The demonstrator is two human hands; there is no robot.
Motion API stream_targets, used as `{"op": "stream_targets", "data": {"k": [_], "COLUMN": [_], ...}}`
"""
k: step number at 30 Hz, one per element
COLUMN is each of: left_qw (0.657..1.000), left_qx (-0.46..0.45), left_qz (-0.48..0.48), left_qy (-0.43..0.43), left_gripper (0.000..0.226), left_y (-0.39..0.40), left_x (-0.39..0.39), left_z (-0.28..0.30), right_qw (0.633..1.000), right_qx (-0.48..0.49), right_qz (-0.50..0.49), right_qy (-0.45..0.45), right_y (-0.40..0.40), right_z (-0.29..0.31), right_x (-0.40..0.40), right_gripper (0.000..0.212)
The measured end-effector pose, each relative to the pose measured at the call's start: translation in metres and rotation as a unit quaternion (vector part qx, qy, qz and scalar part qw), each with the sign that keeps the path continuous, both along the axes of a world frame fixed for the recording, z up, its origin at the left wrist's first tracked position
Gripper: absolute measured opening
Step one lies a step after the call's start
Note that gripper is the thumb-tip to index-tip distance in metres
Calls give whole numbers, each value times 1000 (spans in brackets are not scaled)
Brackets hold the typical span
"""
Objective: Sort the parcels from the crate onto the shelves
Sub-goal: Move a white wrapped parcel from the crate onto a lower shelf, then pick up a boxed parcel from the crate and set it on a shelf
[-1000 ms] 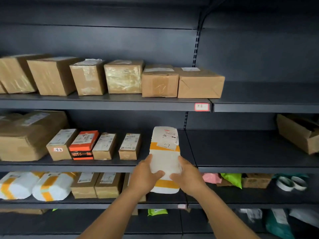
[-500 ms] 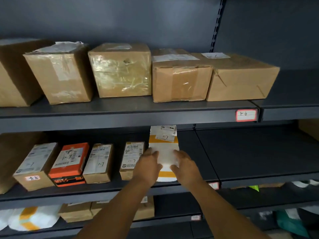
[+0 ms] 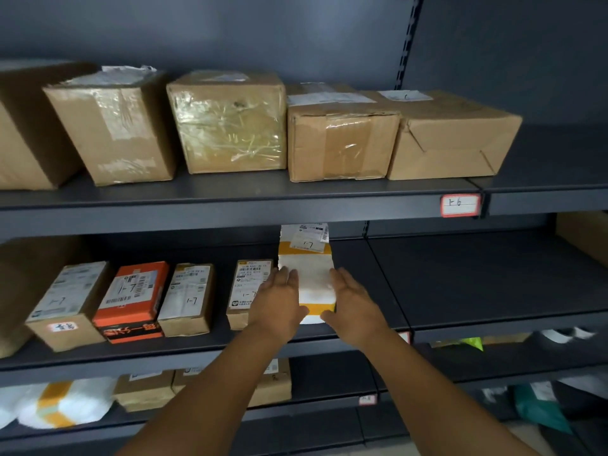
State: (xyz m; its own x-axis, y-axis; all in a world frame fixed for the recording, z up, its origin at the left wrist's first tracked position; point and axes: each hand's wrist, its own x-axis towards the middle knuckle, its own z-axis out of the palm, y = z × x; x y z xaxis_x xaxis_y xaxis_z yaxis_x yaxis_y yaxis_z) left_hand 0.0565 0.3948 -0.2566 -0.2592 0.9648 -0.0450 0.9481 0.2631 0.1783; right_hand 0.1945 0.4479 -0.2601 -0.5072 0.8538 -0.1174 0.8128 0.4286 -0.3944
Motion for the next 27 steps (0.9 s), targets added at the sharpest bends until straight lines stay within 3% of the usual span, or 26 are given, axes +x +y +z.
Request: {"op": "stream_targets", "data": {"k": [8,14,27], "left_qw": [1000,1000,989], "left_qx": [8,-15,-27], "left_qz": [-9,-15,-141], "left_qy": [10,9,19], "left_gripper": [77,81,78], "left_y": [-81,-157,-271], "left_x": [69,139,264], "left_z": [17,20,10], "right_qw": [996,997,994], "right_qx": [61,55,14], "right_qz": [51,45,-93], "right_qy": [-34,-42,-52], "right_y": [-77,-147,-291], "right_z": [11,10,0], "right_x": [68,142,276], "right_gripper": [86,86,86]}}
